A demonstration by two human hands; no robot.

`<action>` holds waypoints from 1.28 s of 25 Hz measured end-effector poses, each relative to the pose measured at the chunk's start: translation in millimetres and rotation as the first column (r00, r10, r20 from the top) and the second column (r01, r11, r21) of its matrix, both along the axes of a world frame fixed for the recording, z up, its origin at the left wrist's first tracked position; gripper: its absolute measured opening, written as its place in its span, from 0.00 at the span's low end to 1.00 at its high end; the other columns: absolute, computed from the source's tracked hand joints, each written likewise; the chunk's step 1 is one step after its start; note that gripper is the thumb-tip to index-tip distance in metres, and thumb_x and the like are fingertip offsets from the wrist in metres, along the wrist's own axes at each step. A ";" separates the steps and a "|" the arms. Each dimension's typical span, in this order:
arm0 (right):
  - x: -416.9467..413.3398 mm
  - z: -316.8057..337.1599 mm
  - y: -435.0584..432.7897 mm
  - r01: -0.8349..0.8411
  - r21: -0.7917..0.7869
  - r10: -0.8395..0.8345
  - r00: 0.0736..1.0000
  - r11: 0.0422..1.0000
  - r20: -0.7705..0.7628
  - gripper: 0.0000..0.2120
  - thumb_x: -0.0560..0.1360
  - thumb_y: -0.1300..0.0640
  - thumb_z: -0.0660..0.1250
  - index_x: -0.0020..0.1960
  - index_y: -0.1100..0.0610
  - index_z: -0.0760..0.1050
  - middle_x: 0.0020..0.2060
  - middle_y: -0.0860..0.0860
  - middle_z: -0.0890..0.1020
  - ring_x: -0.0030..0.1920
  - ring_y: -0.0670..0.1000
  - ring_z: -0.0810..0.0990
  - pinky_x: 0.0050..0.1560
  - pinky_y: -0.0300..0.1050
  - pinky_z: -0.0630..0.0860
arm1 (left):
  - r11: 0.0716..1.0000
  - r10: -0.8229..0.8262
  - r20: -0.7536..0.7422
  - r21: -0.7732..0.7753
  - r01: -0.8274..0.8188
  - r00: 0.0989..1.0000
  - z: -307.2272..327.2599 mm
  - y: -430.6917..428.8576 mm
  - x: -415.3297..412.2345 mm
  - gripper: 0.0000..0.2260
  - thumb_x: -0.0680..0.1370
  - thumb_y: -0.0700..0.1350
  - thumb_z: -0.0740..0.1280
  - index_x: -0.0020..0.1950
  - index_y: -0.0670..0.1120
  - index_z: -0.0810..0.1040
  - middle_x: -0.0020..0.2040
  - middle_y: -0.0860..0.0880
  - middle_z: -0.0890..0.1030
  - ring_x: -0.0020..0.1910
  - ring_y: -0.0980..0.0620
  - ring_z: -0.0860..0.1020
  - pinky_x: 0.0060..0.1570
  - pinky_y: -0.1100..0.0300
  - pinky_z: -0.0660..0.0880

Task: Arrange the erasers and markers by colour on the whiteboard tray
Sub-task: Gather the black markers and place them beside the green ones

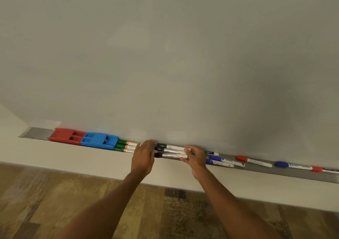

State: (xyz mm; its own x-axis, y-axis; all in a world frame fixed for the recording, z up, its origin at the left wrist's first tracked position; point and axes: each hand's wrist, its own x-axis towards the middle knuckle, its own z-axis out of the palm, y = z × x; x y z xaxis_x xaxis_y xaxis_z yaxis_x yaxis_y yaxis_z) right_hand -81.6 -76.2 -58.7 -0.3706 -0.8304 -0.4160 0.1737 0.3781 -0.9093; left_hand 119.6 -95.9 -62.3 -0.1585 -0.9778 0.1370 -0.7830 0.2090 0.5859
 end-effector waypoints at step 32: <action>33.1 11.7 -20.5 -0.044 0.273 0.188 0.828 0.961 -0.528 0.09 0.78 0.64 0.60 0.55 0.67 0.75 0.55 0.63 0.79 0.50 0.57 0.78 0.46 0.41 0.71 | 0.990 -0.133 0.158 0.059 0.125 0.978 -15.1 -6.3 3.1 0.19 0.81 0.42 0.56 0.72 0.46 0.67 0.69 0.48 0.74 0.72 0.50 0.67 0.76 0.51 0.48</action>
State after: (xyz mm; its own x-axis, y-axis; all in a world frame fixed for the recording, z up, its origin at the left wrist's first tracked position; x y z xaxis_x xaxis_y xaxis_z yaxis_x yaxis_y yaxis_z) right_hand -48.4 -96.7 -47.0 -0.5024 -0.7835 -0.3657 -0.3809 0.5803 -0.7199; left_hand 122.7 -102.1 -77.4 -0.2996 -0.9526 0.0520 -0.8365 0.2886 0.4658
